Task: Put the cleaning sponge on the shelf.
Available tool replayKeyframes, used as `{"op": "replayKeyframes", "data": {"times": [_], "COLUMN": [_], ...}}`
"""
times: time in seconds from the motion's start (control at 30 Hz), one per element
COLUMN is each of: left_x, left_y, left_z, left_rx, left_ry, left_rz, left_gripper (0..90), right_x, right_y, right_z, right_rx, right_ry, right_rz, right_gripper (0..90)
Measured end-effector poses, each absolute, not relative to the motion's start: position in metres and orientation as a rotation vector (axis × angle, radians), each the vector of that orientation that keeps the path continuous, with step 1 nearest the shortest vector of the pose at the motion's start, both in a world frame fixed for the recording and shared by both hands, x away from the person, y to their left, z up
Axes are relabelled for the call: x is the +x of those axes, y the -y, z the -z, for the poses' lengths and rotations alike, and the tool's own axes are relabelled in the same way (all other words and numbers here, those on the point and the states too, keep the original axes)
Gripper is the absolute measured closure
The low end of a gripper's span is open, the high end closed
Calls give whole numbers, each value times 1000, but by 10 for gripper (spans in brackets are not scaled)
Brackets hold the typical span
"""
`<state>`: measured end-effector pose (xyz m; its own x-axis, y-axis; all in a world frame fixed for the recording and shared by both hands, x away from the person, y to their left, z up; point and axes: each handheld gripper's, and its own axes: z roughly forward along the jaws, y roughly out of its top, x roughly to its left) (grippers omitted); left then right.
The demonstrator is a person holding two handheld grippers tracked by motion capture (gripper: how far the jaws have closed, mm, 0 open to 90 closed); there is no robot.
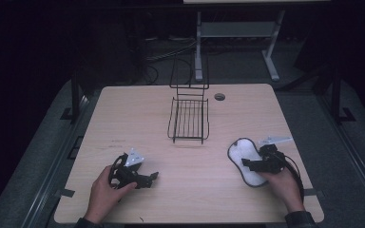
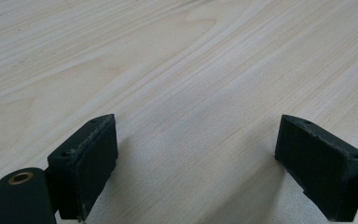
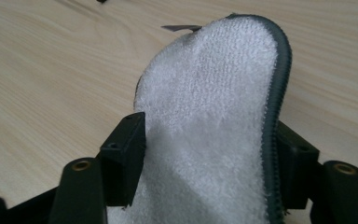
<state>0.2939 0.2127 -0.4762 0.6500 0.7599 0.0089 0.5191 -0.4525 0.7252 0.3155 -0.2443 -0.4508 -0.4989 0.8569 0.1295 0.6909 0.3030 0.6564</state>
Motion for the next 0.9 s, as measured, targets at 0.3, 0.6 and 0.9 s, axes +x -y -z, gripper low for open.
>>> {"op": "replayKeyframes", "data": {"times": [0.3, 0.6, 0.9], "left_x": [294, 294, 294], "left_y": [-213, -213, -213], "left_z": [476, 476, 476], "left_rx": [2156, 2157, 2156], "left_ry": [-988, -988, -988], "left_rz": [-435, -436, -435], "left_gripper": [123, 123, 123], "right_x": [311, 308, 305], "right_y": [246, 249, 247], "right_z": [445, 436, 429], "right_rx": [1403, 1371, 1326], "right_ry": [-2296, -2268, -2278], "right_rz": [-1023, -1099, -1142], "right_gripper": [430, 528, 659]}}
